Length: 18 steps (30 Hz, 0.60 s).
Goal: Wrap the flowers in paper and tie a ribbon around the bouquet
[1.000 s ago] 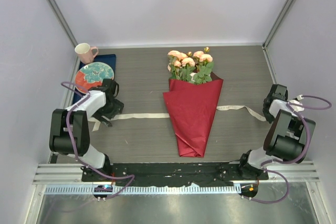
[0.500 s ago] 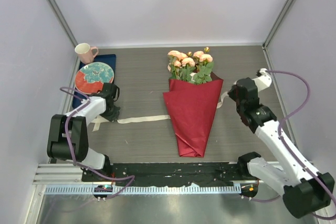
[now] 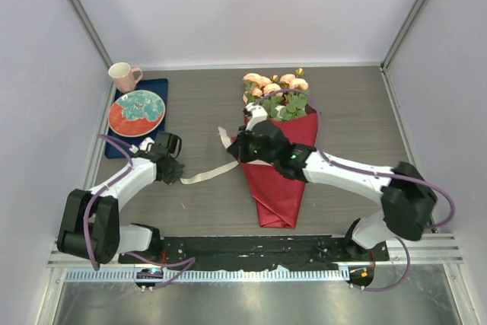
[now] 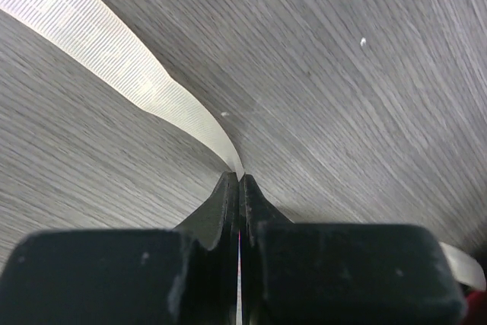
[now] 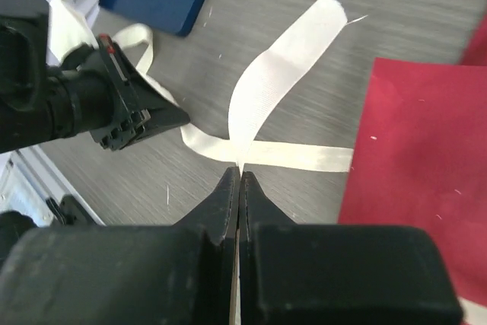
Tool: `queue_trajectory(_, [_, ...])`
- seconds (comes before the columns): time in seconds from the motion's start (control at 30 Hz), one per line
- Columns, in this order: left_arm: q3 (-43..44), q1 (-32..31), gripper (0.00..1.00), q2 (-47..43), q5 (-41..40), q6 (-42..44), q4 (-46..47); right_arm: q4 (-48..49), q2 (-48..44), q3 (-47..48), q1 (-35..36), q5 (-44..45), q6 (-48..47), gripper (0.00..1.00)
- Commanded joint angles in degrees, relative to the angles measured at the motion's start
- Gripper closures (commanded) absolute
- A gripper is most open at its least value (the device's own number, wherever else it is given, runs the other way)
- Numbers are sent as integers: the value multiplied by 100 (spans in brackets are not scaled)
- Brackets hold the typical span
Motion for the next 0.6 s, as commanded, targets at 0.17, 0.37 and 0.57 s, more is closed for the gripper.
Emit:
queue_trajectory(0.17, [-565,-50,100,-988,1221,612,897,762,1745,976,46,-1188,-545,97])
queue_trajectory(0.37, [-531,-129,100,-1780,1764,815,730,640,2484,1503,46,-1127,-599,97])
queue_trajectory(0.57, [-180,-445,100,-1860,2636,1148,966,-378,2636,1962,-33,-706,-353,50])
